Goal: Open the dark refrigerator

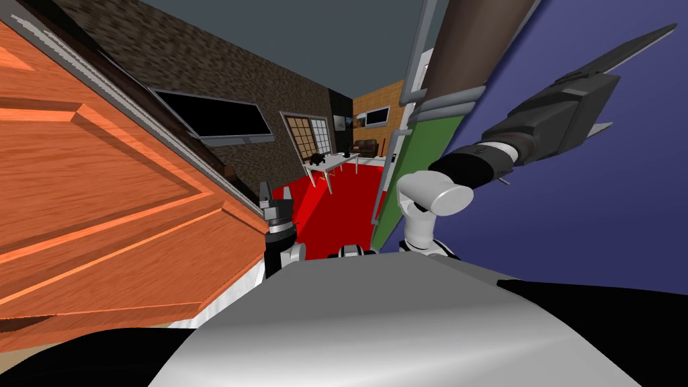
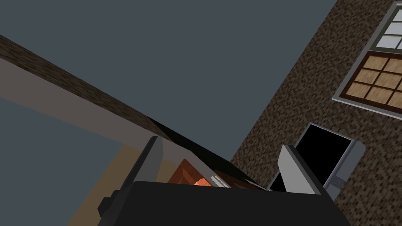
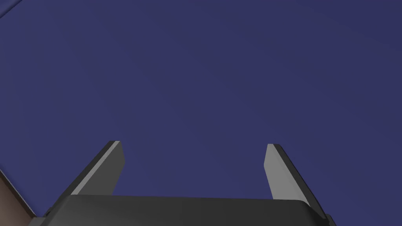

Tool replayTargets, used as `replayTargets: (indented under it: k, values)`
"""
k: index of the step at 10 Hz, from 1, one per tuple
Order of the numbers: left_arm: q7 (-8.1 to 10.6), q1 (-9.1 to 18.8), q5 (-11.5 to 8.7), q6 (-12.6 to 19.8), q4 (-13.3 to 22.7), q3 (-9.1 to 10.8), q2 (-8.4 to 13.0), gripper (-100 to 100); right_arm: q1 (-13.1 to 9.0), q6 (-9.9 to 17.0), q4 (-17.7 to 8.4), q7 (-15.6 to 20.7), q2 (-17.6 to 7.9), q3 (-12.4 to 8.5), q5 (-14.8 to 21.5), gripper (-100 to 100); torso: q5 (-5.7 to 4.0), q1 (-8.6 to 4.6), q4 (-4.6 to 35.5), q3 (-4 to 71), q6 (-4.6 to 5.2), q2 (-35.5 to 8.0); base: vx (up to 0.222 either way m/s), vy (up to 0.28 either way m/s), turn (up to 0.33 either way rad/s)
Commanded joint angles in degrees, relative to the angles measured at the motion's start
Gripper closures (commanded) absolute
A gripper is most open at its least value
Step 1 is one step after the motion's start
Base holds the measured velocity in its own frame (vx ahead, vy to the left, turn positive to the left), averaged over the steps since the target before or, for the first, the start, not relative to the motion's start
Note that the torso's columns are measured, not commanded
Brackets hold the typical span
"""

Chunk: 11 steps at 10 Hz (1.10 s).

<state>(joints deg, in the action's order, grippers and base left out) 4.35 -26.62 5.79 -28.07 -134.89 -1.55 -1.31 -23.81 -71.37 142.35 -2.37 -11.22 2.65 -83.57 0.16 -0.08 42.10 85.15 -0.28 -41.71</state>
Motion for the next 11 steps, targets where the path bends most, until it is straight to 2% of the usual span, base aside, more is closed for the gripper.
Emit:
replayTargets:
  k: [1,2,3,4,6,7,8,9,11]
  values:
    - [0.00,0.00,0.00,0.00,0.00,0.00,0.00,0,-1.26,-0.38,-0.02,0.12,-0.06,0.17,-3.36,-100,-0.02,-0.02,-0.10,0.17,-0.04,0.24,-0.014,-0.005,0.003]
    - [0.00,-0.01,0.00,0.00,0.00,0.00,0.00,0,-3.63,-1.71,-0.03,0.57,0.06,0.11,-5.44,-100,-0.01,-0.01,-0.12,0.24,-0.04,0.32,-0.011,-0.003,0.090]
    - [0.00,0.00,0.00,0.00,0.00,0.00,0.00,0,-3.63,-1.71,-0.03,0.57,0.06,0.11,-6.82,-100,0.15,-0.02,-0.14,0.49,-0.24,0.50,-0.011,-0.010,0.068]
    - [0.00,0.00,0.00,0.00,0.00,0.00,0.00,0,-5.93,-2.99,-0.06,1.03,0.19,0.02,-8.39,-100,0.17,-0.01,-0.26,0.70,-0.31,0.76,-0.014,-0.017,0.094]
    - [0.00,0.00,0.00,0.00,0.00,0.00,0.00,0,-5.93,-2.99,-0.06,1.03,0.19,0.02,-10.17,-100,0.23,0.02,-0.40,1.05,-0.48,1.17,-0.019,-0.011,0.033]
    - [0.00,-0.01,0.00,0.00,-0.01,0.00,0.00,0,-8.15,-4.27,-0.09,1.51,0.34,-0.10,-12.28,-100,0.27,-0.02,-0.38,1.14,-0.46,1.24,-0.017,0.002,0.092]
    - [0.00,0.00,0.00,0.00,0.00,0.00,0.00,0,-8.15,-4.27,-0.09,1.51,0.34,-0.10,-13.38,-100,0.37,0.02,-0.43,1.32,-0.66,1.39,-0.009,-0.014,0.045]
    - [0.00,-0.01,0.00,0.00,0.00,0.00,0.00,0,-10.22,-5.53,-0.12,1.98,0.51,-0.23,-14.87,-100,0.33,0.10,-0.55,1.40,-0.69,1.58,-0.003,-0.009,0.108]
    - [0.00,-0.01,0.00,0.00,0.00,0.00,0.00,0,-10.28,-5.53,-0.12,1.98,0.51,-0.23,-16.45,-100,0.46,0.22,-0.72,1.85,-0.93,2.07,-0.011,-0.012,0.033]
